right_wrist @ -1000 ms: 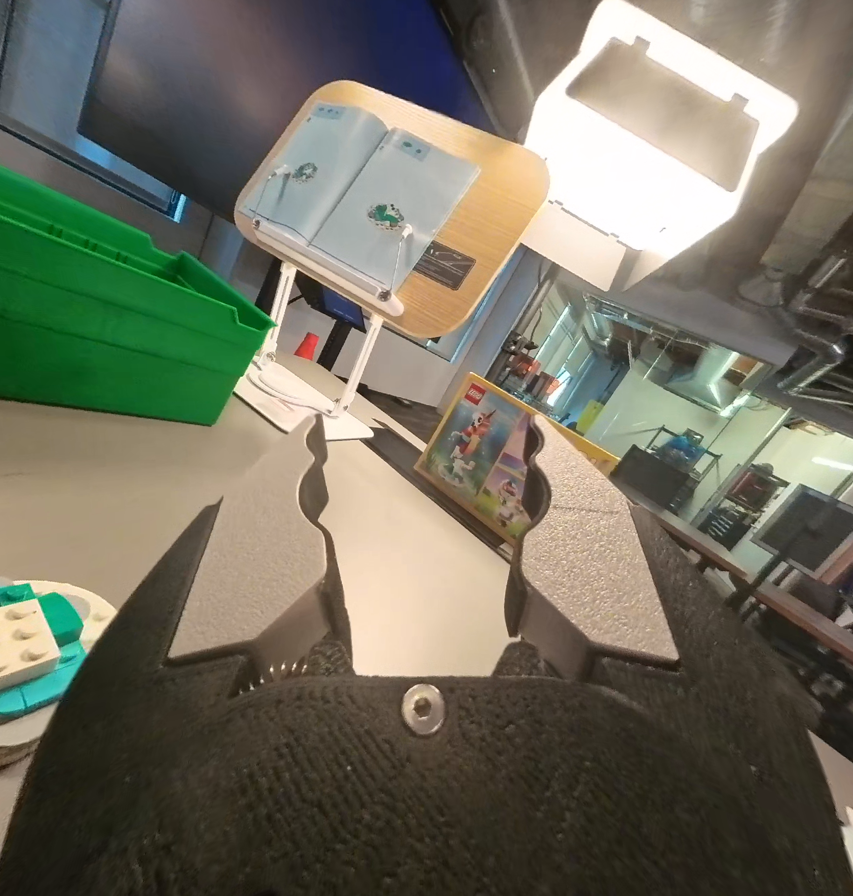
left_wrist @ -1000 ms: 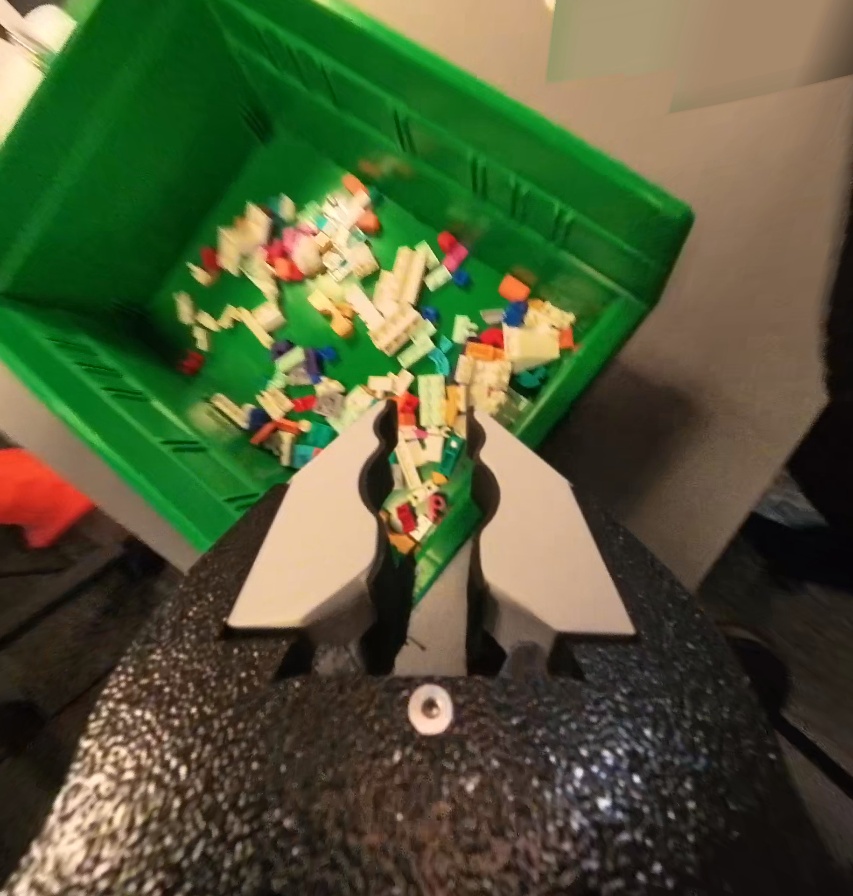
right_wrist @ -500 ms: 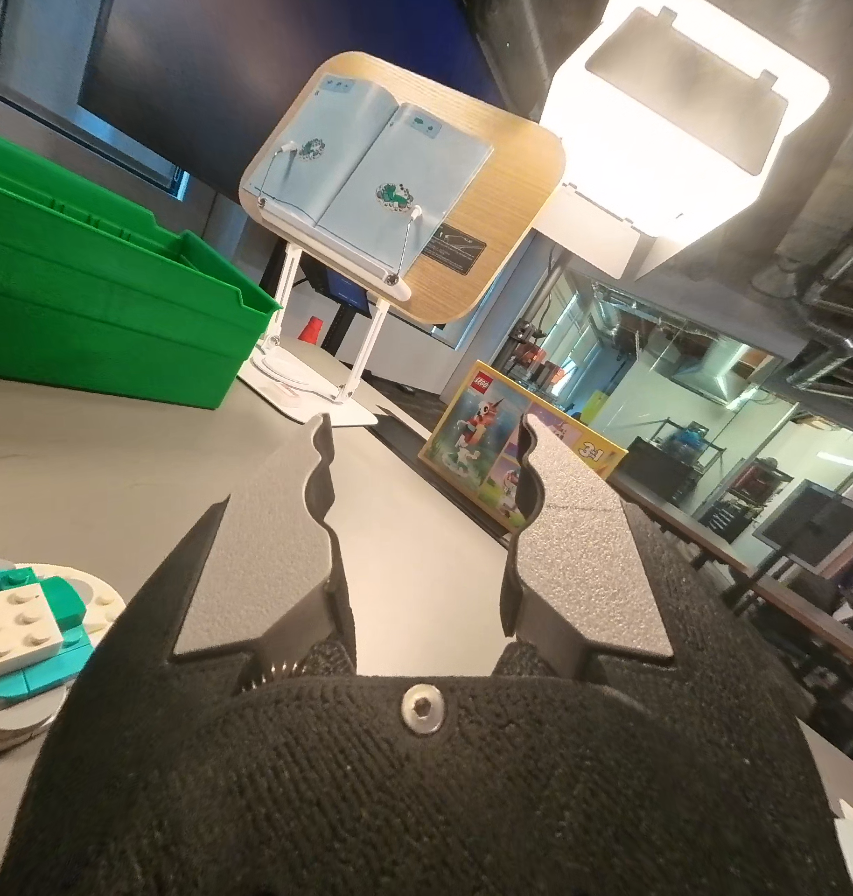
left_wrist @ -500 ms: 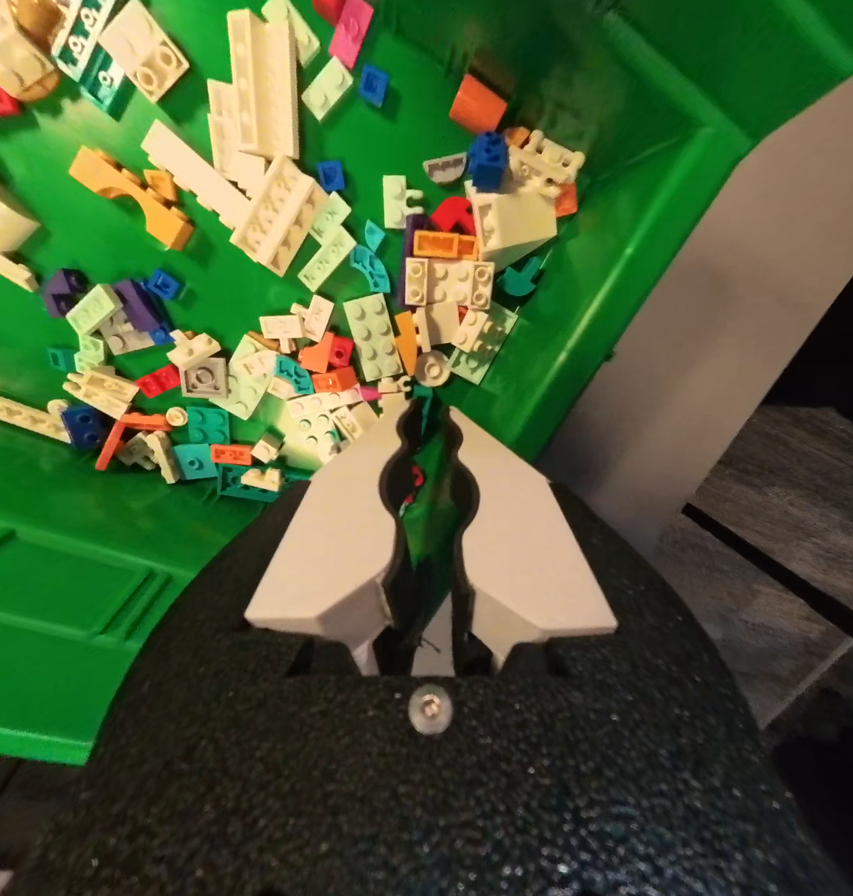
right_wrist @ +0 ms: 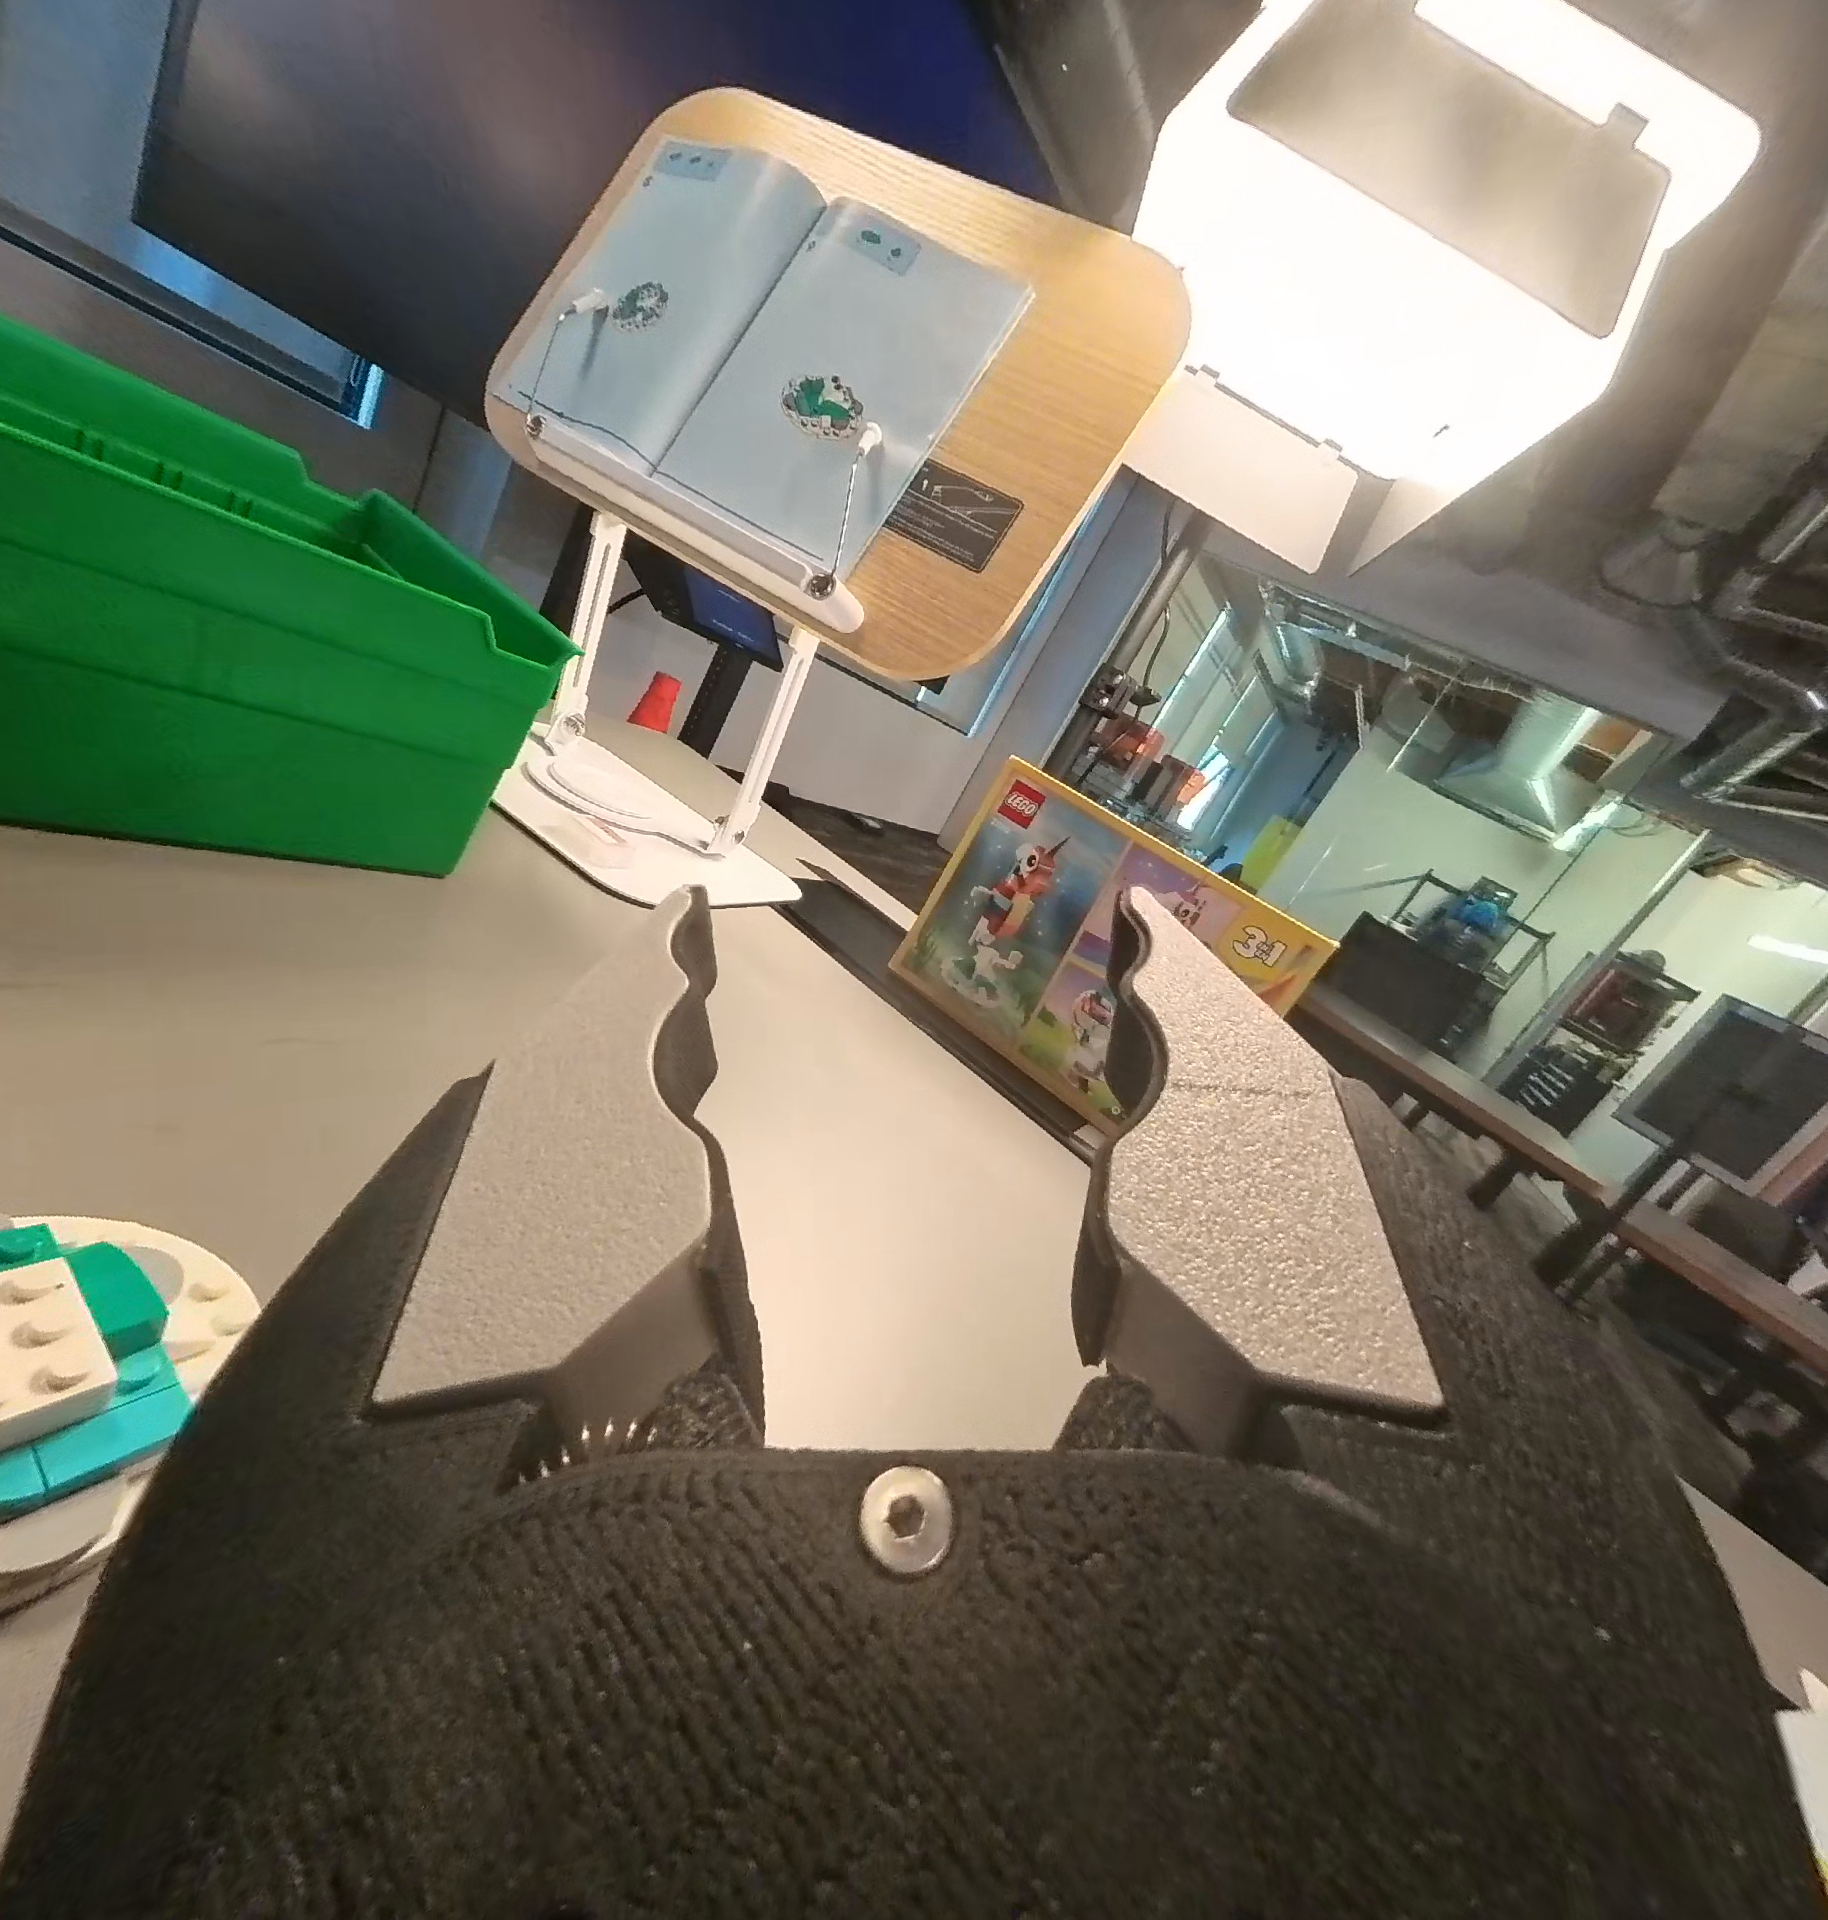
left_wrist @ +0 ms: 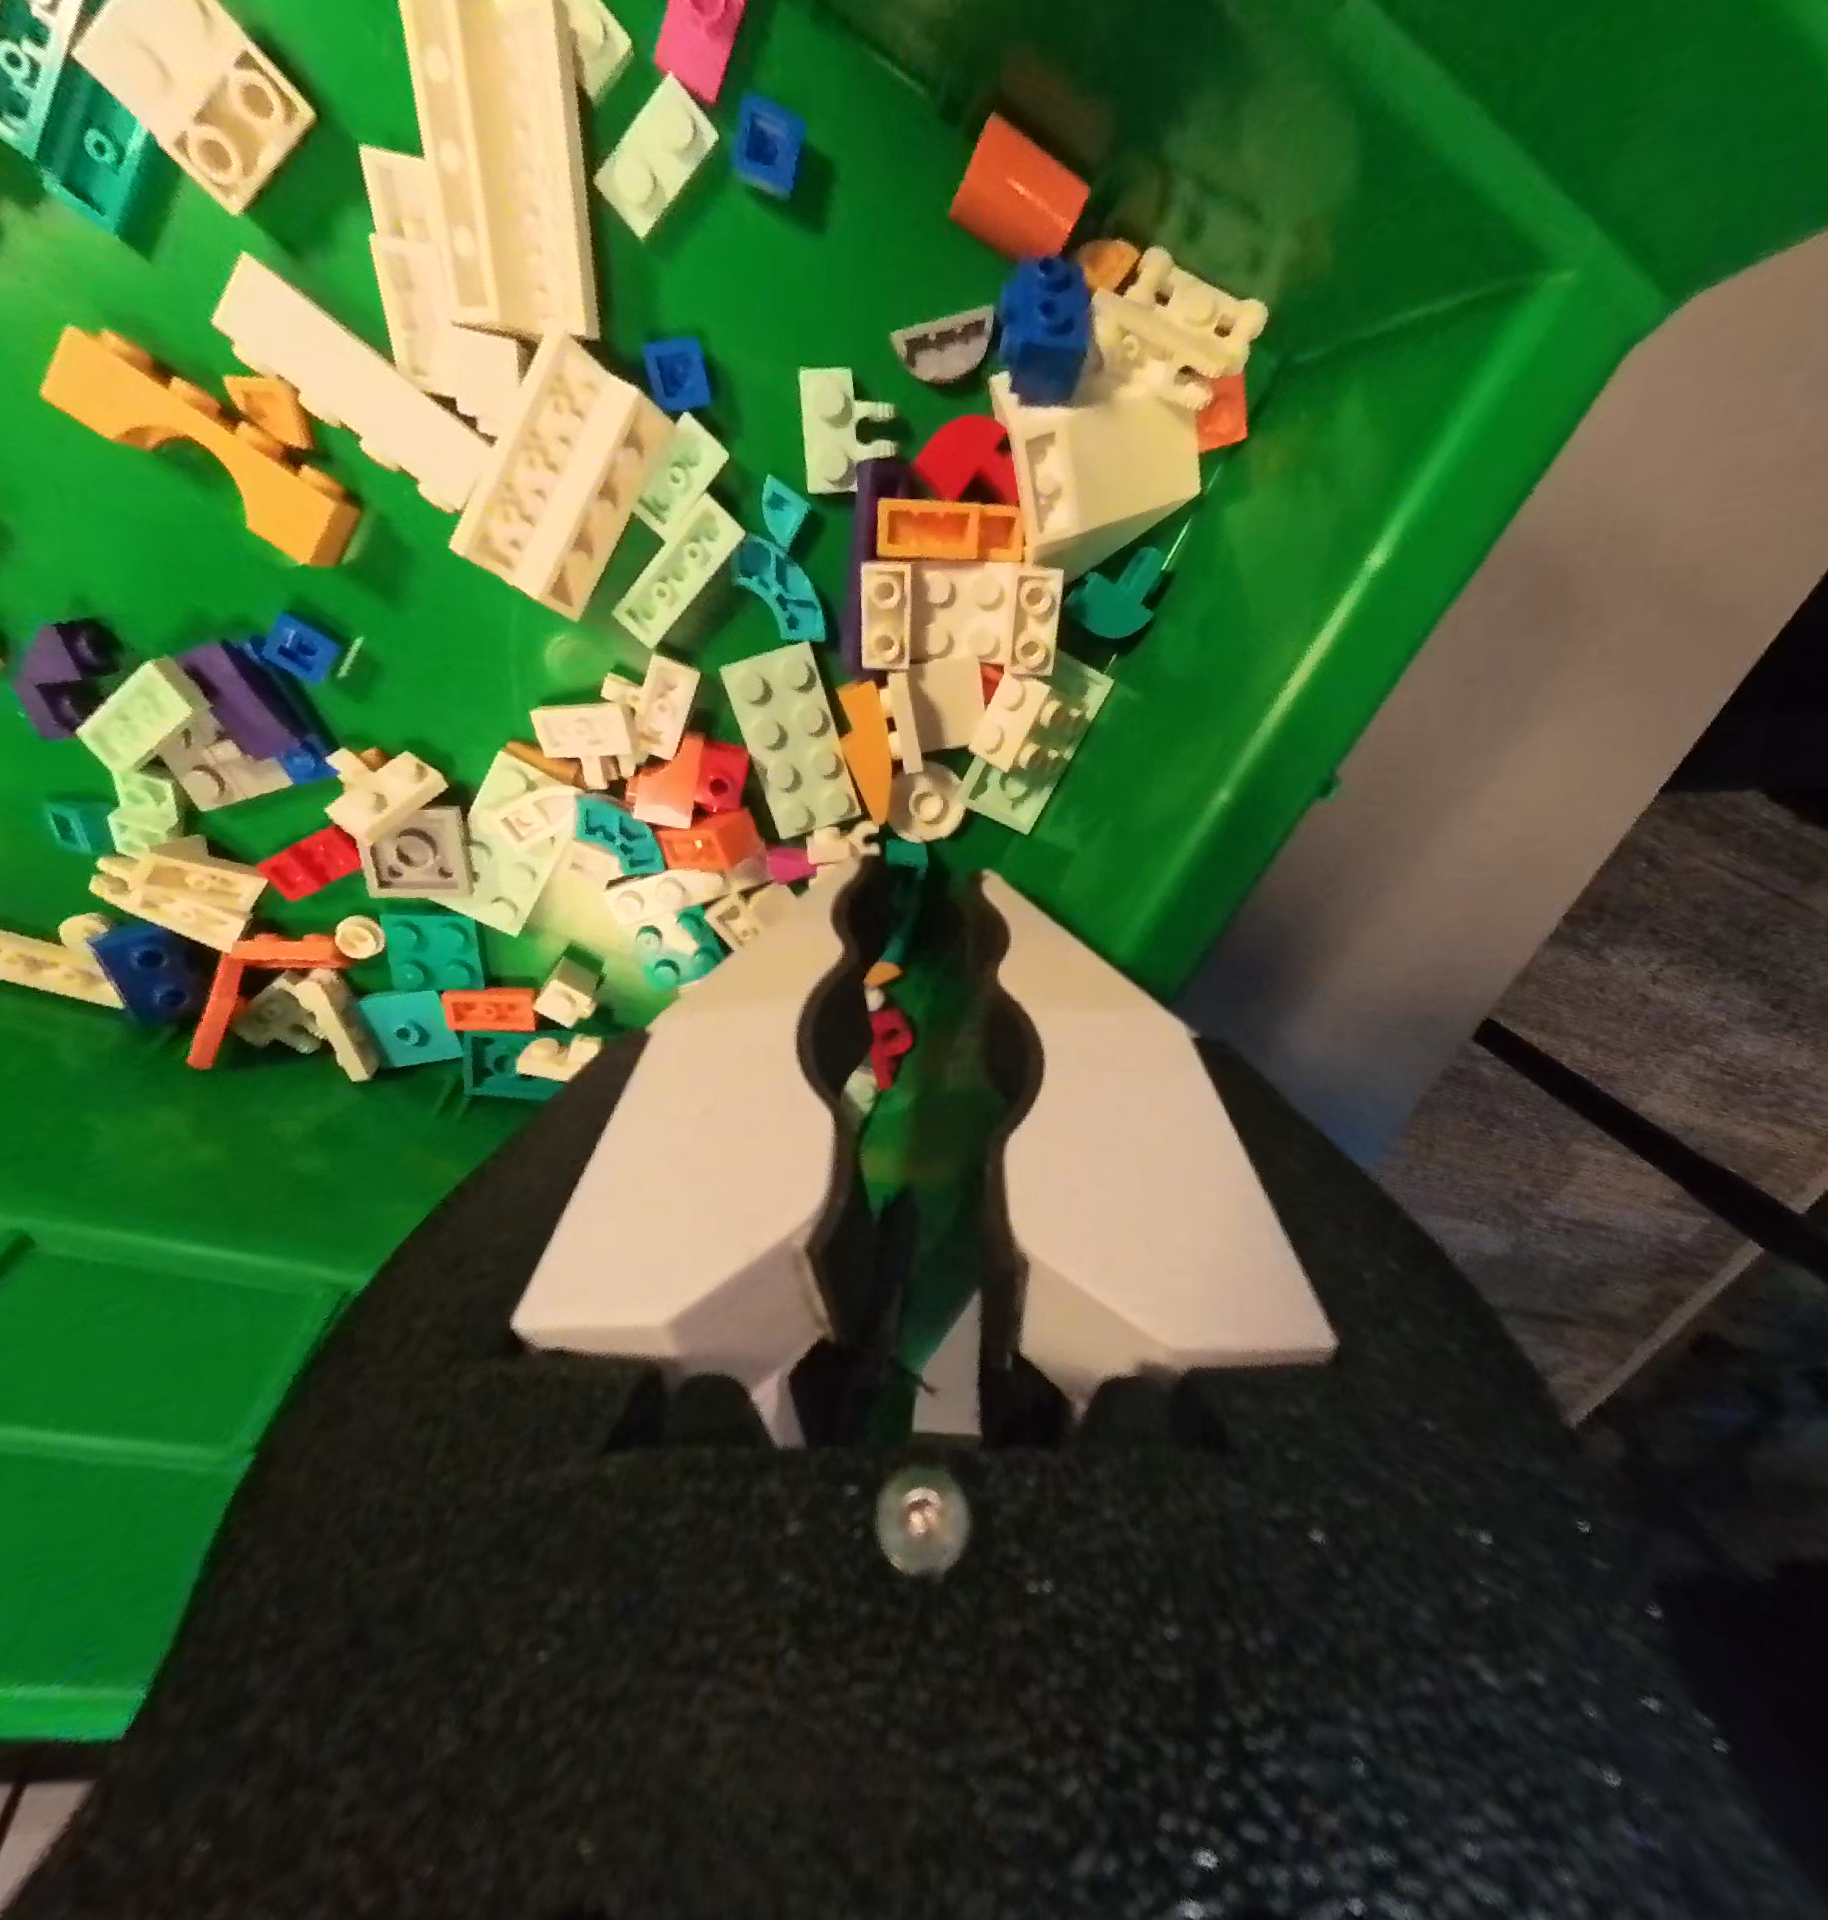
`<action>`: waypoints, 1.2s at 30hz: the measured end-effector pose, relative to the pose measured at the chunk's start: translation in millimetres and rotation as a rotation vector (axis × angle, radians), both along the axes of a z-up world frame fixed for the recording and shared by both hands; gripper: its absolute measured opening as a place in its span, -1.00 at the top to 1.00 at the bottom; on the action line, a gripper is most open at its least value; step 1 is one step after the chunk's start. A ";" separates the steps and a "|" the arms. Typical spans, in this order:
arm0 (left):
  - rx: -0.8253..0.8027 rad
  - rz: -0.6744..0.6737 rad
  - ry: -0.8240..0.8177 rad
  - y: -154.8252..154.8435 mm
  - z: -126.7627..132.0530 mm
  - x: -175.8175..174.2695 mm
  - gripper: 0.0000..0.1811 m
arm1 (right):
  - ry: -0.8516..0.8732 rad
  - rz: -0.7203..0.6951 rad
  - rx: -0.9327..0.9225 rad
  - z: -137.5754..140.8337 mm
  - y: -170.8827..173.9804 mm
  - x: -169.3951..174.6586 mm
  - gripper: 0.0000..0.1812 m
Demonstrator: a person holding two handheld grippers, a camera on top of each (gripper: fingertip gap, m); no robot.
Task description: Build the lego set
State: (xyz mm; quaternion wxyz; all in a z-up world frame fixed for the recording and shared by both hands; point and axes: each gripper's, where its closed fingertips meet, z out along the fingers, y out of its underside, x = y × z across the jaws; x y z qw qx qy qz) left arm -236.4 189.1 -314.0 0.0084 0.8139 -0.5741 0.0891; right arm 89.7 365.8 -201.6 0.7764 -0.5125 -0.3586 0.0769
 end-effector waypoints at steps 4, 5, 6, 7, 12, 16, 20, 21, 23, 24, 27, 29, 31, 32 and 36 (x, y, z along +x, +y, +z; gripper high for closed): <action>0.014 -0.006 0.025 0.1 -2.2 -2.6 0.88 | -0.001 0.008 -0.004 -0.9 -0.4 -1.4 0.17; 0.017 -0.004 0.025 0.4 -2.3 -2.8 0.88 | 0.000 0.009 -0.006 -1.0 -0.4 -1.5 0.17; 0.021 -0.003 0.027 0.4 -3.0 -3.1 0.89 | 0.001 0.010 -0.007 -1.1 -0.4 -1.7 0.17; 0.027 -0.003 0.033 0.9 -4.1 -4.0 0.89 | 0.001 0.011 -0.008 -1.3 -0.3 -1.9 0.17; 0.048 -0.038 0.075 0.7 -6.6 -8.8 0.93 | 0.002 0.013 -0.013 -2.0 -0.2 -2.3 0.17; 0.042 -0.040 0.070 -0.4 -6.6 -8.8 0.94 | -0.001 0.015 -0.016 -3.1 0.3 -3.3 0.17; 0.032 -0.036 0.079 -0.9 -6.8 -10.7 0.93 | 0.001 0.017 -0.020 -3.5 0.4 -3.3 0.17; 0.030 -0.035 0.081 -1.0 -7.0 -10.9 0.93 | 0.001 0.018 -0.020 -3.6 0.4 -3.4 0.17; 0.029 -0.036 0.087 -1.2 -7.0 -11.4 0.93 | -0.001 0.019 -0.021 -4.0 0.4 -3.7 0.17; 0.027 -0.038 0.091 -1.4 -6.9 -11.8 0.94 | -0.002 0.019 -0.021 -4.1 0.3 -3.8 0.17; 0.099 -0.043 0.105 5.1 -3.1 -15.0 0.94 | -0.004 0.023 -0.020 -4.1 -0.6 -4.4 0.18; 0.198 -0.009 0.052 13.6 10.2 -9.8 0.94 | -0.009 0.032 -0.018 -4.4 -2.4 -5.7 0.19; 0.321 0.049 -0.039 22.2 32.3 -1.0 0.94 | -0.015 0.050 -0.015 -4.8 -5.6 -8.1 0.21; 0.400 0.076 -0.081 27.1 45.5 2.4 0.94 | -0.016 0.061 -0.013 -4.6 -7.5 -9.6 0.22; 0.767 0.208 -0.259 41.7 109.4 16.5 0.93 | -0.014 0.109 -0.006 -3.4 -15.0 -15.5 0.25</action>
